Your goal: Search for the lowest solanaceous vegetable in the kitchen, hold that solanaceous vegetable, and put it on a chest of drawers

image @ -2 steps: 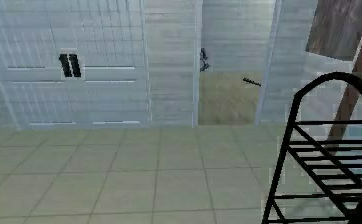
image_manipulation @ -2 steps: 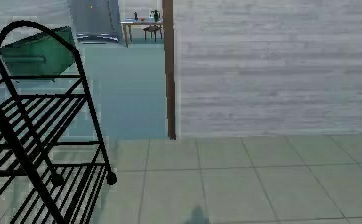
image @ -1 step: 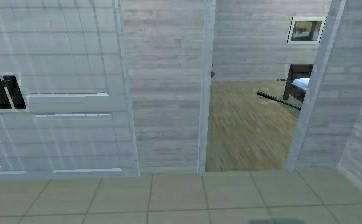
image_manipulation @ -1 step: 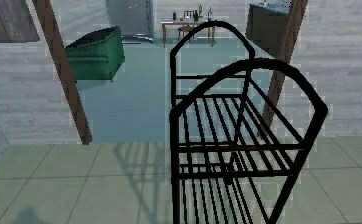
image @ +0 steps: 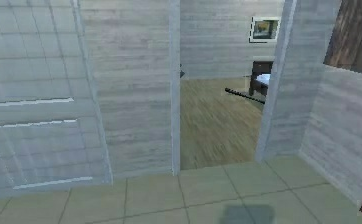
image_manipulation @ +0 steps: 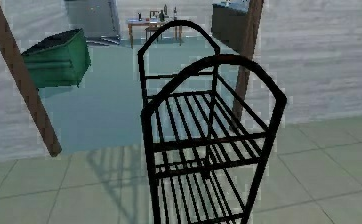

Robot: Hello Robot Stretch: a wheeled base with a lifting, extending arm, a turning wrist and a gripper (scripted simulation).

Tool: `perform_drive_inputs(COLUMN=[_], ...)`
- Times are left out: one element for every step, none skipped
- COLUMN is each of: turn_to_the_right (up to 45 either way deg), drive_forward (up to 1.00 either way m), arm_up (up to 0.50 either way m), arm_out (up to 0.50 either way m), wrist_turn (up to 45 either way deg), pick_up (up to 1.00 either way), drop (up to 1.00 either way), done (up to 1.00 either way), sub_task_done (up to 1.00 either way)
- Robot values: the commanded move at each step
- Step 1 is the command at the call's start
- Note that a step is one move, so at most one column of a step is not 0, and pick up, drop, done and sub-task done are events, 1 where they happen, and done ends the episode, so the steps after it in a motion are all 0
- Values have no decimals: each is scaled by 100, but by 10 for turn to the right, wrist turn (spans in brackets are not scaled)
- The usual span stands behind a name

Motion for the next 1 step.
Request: perform_drive_inputs(turn_to_the_right=[0], drive_forward=[15], arm_up=[0], arm_out=[0], wrist_turn=[0], pick_up=[0], drop=[0], done=[0], sub_task_done=[0])
